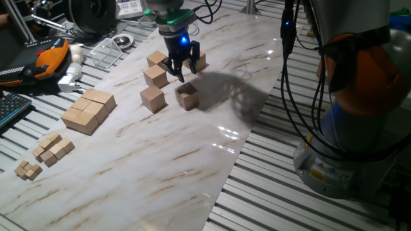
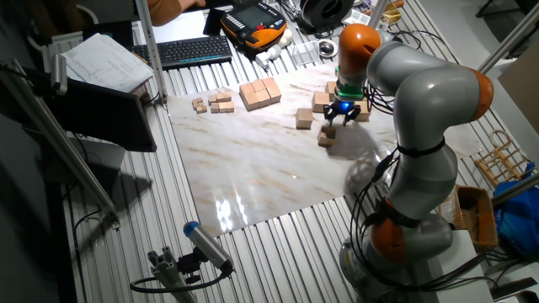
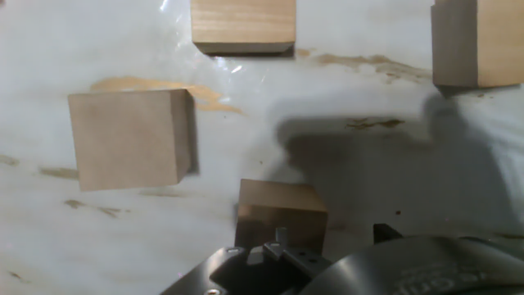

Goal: Stack the blocks into a pyramid shape

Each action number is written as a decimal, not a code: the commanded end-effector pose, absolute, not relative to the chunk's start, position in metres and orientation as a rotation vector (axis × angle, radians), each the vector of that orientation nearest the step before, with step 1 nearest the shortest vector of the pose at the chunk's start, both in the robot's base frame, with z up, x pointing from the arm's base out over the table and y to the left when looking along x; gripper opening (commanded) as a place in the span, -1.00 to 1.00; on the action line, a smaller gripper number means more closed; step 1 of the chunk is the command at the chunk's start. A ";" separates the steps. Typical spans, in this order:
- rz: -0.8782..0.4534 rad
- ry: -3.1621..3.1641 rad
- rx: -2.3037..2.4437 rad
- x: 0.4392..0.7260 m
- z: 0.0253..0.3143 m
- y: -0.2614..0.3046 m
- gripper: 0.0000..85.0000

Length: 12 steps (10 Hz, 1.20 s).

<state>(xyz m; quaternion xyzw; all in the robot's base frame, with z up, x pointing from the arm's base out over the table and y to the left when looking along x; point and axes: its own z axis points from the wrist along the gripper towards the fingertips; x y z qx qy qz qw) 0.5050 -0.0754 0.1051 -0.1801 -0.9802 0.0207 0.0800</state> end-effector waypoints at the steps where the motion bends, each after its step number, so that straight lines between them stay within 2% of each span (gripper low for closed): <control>1: 0.082 -2.939 -0.545 0.505 0.105 -0.076 0.60; 6: 0.105 -2.972 -0.501 0.505 0.105 -0.076 0.60; 12: 0.093 -2.988 -0.602 0.512 0.084 -0.052 0.60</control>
